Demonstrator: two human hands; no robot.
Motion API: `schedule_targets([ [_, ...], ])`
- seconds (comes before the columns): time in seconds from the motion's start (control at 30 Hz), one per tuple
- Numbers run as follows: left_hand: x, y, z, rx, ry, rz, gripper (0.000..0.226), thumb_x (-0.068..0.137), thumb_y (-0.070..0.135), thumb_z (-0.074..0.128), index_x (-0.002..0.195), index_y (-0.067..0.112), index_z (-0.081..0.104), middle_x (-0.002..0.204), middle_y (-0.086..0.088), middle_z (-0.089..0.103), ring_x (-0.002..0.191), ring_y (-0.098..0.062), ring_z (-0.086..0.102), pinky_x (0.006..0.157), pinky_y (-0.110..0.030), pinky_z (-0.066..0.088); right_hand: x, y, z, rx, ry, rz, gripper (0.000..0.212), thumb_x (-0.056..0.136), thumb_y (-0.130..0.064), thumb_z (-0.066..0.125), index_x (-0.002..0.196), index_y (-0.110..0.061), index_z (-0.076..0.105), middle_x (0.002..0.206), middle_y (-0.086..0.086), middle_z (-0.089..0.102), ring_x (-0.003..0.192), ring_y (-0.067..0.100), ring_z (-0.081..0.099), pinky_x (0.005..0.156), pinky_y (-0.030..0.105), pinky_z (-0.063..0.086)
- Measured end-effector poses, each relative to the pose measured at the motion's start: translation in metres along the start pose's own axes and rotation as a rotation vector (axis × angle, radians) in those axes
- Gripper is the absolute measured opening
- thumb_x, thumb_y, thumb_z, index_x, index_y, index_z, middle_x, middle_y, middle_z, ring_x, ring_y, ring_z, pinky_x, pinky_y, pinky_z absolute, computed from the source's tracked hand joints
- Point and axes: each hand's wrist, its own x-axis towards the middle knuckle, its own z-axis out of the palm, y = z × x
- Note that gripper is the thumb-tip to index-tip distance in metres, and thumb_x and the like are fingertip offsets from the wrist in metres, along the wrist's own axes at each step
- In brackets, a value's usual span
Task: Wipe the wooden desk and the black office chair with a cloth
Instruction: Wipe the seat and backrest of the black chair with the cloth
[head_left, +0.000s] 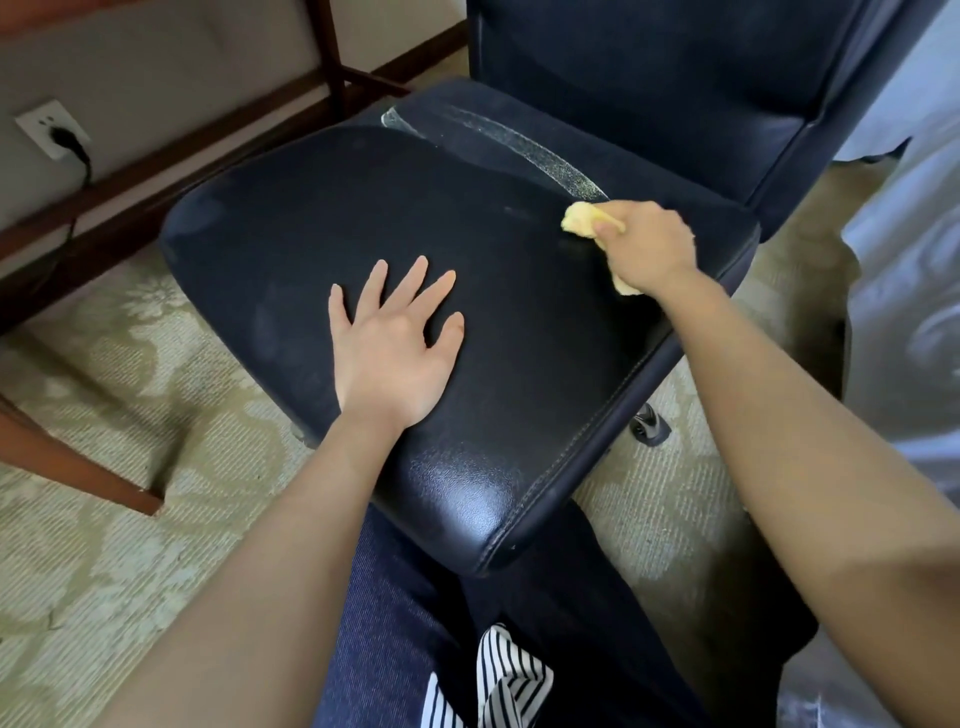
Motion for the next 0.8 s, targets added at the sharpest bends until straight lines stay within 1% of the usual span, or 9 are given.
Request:
schedule_targets([
  [0.13,0.001,-0.002,-0.001,-0.02,-0.001,0.0,0.044,0.097,0.044,0.027,0.141,0.046,0.034,0.153,0.017,0.026,0.146,-0.016,0.01,0.116,-0.047,-0.004,-0.036,-0.039,0.018,-0.031,-0.082,-0.236,0.036,0.099,-0.033,0.04,0.134,-0.035,0.051,0.138,-0.001,0.052,0.12,0.03,0.05,0.093,0.037,0.039],
  [0.27,0.001,-0.006,-0.003,-0.073,-0.003,0.015,0.043,0.1,0.034,0.026,0.141,0.046,0.035,0.153,0.017,0.026,0.146,-0.015,0.01,0.116,-0.048,-0.006,-0.101,-0.055,0.021,0.085,-0.055,-0.442,0.032,0.095,-0.028,0.047,0.124,-0.035,0.058,0.129,-0.005,0.058,0.12,0.019,0.052,0.085,0.04,0.049],
  [0.33,0.001,-0.008,-0.005,-0.112,-0.005,0.022,0.043,0.101,0.031,0.027,0.14,0.045,0.037,0.153,0.016,0.027,0.146,-0.015,0.01,0.116,-0.048,-0.007,-0.132,-0.059,0.019,0.122,-0.03,-0.528,0.029,0.088,-0.026,0.051,0.113,-0.029,0.065,0.117,-0.003,0.064,0.112,0.019,0.057,0.075,0.041,0.053],
  [0.37,0.002,-0.009,-0.006,-0.124,-0.007,0.024,0.043,0.101,0.03,0.027,0.139,0.045,0.038,0.153,0.016,0.028,0.146,-0.015,0.01,0.116,-0.048,-0.007,-0.144,-0.059,0.018,0.142,-0.031,-0.575,0.027,0.086,-0.025,0.053,0.109,-0.024,0.067,0.113,0.0,0.066,0.11,0.021,0.059,0.074,0.042,0.055],
  [0.47,0.003,-0.012,-0.008,-0.122,-0.017,0.027,0.042,0.101,0.032,0.027,0.139,0.046,0.038,0.153,0.017,0.028,0.146,-0.014,0.01,0.116,-0.048,-0.007,-0.174,-0.053,0.022,0.207,-0.04,-0.758,0.026,0.086,-0.02,0.064,0.111,-0.019,0.072,0.121,0.002,0.066,0.118,0.02,0.058,0.096,0.039,0.05],
  [0.53,0.003,-0.014,-0.009,-0.112,-0.03,0.03,0.042,0.101,0.034,0.027,0.139,0.046,0.037,0.153,0.017,0.027,0.146,-0.014,0.009,0.116,-0.048,-0.008,-0.187,-0.046,0.025,0.196,-0.057,-0.913,0.024,0.089,-0.022,0.063,0.112,-0.02,0.071,0.124,-0.001,0.064,0.123,0.017,0.055,0.105,0.036,0.042],
  [0.67,0.005,-0.017,-0.009,-0.096,-0.042,0.041,0.041,0.101,0.036,0.027,0.14,0.047,0.036,0.153,0.018,0.026,0.146,-0.013,0.008,0.116,-0.047,-0.009,-0.189,-0.021,0.024,0.216,-0.126,-1.187,0.021,0.094,-0.022,0.059,0.11,-0.017,0.072,0.124,-0.001,0.064,0.124,0.018,0.053,0.103,0.038,0.043],
  [0.73,0.006,-0.019,-0.009,-0.1,-0.044,0.043,0.041,0.101,0.037,0.028,0.139,0.048,0.036,0.153,0.019,0.026,0.146,-0.013,0.008,0.116,-0.047,-0.009,-0.18,-0.005,0.021,0.245,-0.131,-1.231,0.02,0.093,-0.017,0.061,0.109,-0.015,0.072,0.123,0.001,0.064,0.123,0.021,0.054,0.099,0.042,0.047],
  [0.8,0.005,-0.021,-0.01,-0.106,-0.043,0.046,0.041,0.1,0.036,0.028,0.139,0.048,0.036,0.152,0.019,0.027,0.146,-0.012,0.009,0.116,-0.047,-0.009,-0.168,0.012,0.016,0.282,-0.108,-1.19,0.02,0.092,-0.014,0.061,0.11,-0.011,0.071,0.121,0.003,0.064,0.122,0.022,0.055,0.1,0.042,0.046],
])
